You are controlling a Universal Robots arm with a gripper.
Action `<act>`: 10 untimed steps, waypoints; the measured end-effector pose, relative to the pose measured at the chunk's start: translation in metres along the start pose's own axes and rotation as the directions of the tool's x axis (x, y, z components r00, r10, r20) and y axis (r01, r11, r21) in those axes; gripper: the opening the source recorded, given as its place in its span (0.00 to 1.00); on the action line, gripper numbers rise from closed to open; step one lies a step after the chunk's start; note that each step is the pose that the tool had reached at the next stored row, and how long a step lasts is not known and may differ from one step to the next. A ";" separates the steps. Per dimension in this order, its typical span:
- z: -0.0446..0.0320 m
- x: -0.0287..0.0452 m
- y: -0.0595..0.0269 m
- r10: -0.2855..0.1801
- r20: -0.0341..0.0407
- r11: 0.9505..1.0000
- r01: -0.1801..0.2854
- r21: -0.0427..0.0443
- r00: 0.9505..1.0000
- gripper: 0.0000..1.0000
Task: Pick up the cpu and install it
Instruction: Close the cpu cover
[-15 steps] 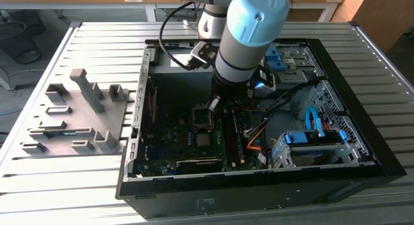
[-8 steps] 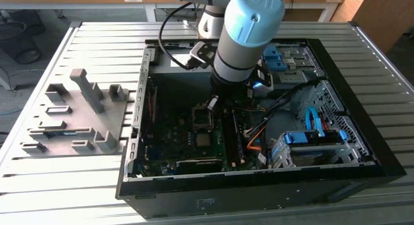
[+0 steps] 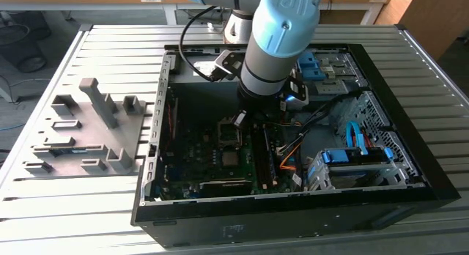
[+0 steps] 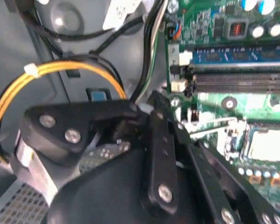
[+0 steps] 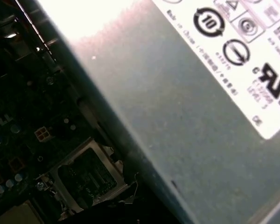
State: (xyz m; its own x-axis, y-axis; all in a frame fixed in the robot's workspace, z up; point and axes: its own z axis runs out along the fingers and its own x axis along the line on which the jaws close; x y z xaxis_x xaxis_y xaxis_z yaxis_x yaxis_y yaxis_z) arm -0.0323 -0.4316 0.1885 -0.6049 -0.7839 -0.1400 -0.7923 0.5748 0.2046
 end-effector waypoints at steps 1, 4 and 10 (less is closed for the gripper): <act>0.0001 0.0006 0.0008 0.000 0.000 1.000 0.000 0.000 1.000 0.10; 0.0005 0.0028 0.0037 -0.001 0.002 1.000 0.001 0.002 1.000 0.10; 0.0007 0.0043 0.0057 -0.002 0.004 1.000 0.002 0.004 1.000 0.10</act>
State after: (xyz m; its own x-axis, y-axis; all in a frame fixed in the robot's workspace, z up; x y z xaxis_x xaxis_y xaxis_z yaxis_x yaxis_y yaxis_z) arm -0.0395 -0.4315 0.1883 -0.6039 -0.7839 -0.1439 -0.7936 0.5746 0.2001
